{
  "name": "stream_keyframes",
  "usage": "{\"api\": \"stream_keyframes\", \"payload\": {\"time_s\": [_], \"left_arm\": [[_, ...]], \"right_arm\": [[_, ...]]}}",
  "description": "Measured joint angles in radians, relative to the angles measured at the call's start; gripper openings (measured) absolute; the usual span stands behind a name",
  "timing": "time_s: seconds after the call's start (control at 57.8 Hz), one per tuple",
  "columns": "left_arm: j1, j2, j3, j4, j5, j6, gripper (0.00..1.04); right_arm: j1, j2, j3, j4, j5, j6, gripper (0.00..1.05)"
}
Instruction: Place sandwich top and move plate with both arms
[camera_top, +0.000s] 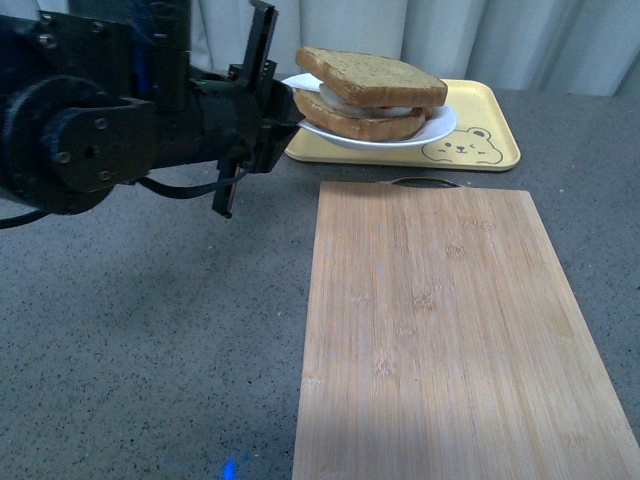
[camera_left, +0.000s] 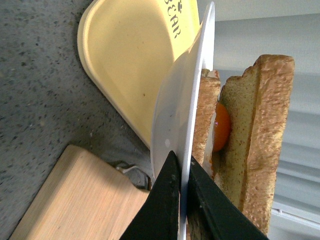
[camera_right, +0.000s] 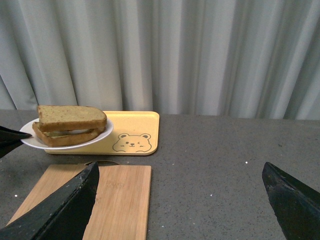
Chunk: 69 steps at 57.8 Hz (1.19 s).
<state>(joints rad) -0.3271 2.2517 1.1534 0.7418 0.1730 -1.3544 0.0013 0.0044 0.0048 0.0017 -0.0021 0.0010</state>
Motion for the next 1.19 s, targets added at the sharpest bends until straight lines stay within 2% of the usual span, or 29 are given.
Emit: {"api": "stream_keyframes", "payload": {"time_s": [0.432,0.674,0.865,0.934,1.055,1.124,1.141,1.159,1.193], "left_arm": [[-0.051,0.193,0.348,-0.225,-0.077,-0.015,0.04],[-0.067,0.210,0.409,-0.313,-0.097,0.011,0.04],[-0.066,0.171,0.358,-0.328,-0.140,0.096,0.37],[-0.066,0.134,0.321,-0.320,-0.160,0.142,0.46],[-0.063,0.020,0.219,-0.309,-0.179,0.300,0.66],[-0.066,-0.053,0.156,-0.321,-0.241,0.418,0.77],[-0.069,-0.069,0.133,-0.315,-0.284,0.483,0.79],[-0.070,-0.076,0.117,-0.290,-0.312,0.517,0.78],[-0.069,-0.106,0.030,-0.112,-0.428,0.666,0.71]], "right_arm": [[0.000,0.000,0.000,0.000,0.000,0.000,0.95],[0.000,0.000,0.000,0.000,0.000,0.000,0.95],[0.000,0.000,0.000,0.000,0.000,0.000,0.95],[0.000,0.000,0.000,0.000,0.000,0.000,0.95],[0.000,0.000,0.000,0.000,0.000,0.000,0.95],[0.000,0.000,0.000,0.000,0.000,0.000,0.95],[0.000,0.000,0.000,0.000,0.000,0.000,0.95],[0.000,0.000,0.000,0.000,0.000,0.000,0.95],[0.000,0.000,0.000,0.000,0.000,0.000,0.95]]}}
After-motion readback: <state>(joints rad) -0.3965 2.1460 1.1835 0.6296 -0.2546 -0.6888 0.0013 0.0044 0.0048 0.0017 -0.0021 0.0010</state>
